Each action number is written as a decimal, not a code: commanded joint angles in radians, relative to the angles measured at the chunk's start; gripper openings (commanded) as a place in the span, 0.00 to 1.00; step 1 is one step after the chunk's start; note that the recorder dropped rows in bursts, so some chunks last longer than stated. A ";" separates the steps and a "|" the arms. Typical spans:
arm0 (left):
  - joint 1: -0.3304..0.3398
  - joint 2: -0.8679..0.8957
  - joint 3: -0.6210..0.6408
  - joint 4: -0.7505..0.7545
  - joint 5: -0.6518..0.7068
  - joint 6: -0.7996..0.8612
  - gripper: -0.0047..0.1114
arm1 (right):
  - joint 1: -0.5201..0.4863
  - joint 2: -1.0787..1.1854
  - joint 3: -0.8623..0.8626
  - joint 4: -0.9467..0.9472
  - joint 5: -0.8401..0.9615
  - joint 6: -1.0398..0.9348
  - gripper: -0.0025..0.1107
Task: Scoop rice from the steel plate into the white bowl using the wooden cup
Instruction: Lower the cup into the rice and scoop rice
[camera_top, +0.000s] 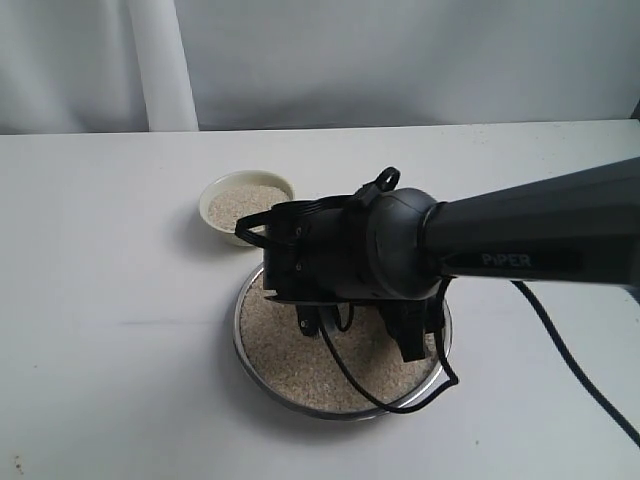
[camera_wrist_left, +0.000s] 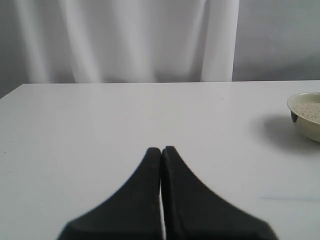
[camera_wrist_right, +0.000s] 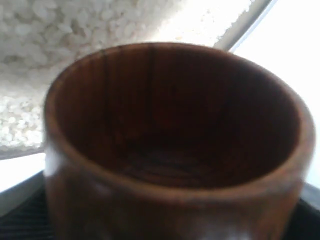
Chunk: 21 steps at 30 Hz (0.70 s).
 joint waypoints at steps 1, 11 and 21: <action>-0.003 -0.003 0.002 0.000 -0.006 -0.004 0.04 | 0.002 -0.008 -0.007 0.003 0.014 0.000 0.02; -0.003 -0.003 0.002 0.000 -0.006 -0.004 0.04 | 0.002 0.007 -0.007 0.050 -0.037 0.000 0.02; -0.003 -0.003 0.002 0.000 -0.006 -0.004 0.04 | 0.002 0.097 -0.007 0.036 -0.074 0.033 0.02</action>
